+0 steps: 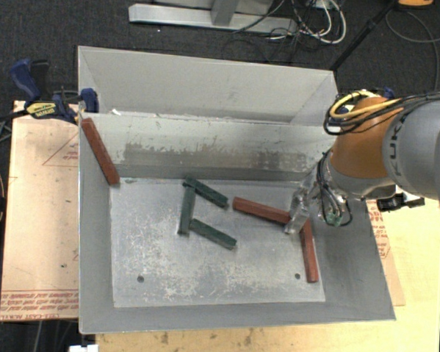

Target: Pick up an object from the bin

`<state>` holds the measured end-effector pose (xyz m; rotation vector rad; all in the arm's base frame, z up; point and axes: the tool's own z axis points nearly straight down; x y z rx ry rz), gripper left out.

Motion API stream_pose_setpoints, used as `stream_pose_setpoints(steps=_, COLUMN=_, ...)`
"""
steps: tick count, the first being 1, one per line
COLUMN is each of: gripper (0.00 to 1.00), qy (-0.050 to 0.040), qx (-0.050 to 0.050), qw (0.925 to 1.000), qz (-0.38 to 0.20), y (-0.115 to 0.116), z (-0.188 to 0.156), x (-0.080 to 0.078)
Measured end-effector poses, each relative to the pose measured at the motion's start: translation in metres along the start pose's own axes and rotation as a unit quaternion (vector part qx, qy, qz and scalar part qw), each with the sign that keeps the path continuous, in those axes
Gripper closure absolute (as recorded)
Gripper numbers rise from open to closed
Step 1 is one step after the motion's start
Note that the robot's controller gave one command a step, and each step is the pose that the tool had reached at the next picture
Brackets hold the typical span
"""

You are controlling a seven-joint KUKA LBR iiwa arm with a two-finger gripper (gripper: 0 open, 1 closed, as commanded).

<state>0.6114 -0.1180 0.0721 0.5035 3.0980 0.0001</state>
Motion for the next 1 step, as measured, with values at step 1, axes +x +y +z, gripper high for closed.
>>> stream_pose_setpoints(steps=1, gripper=1.00, qy=-0.0020, qx=0.000, qw=0.9999, qz=-0.016, y=0.0118, z=-0.1480, x=-0.0167)
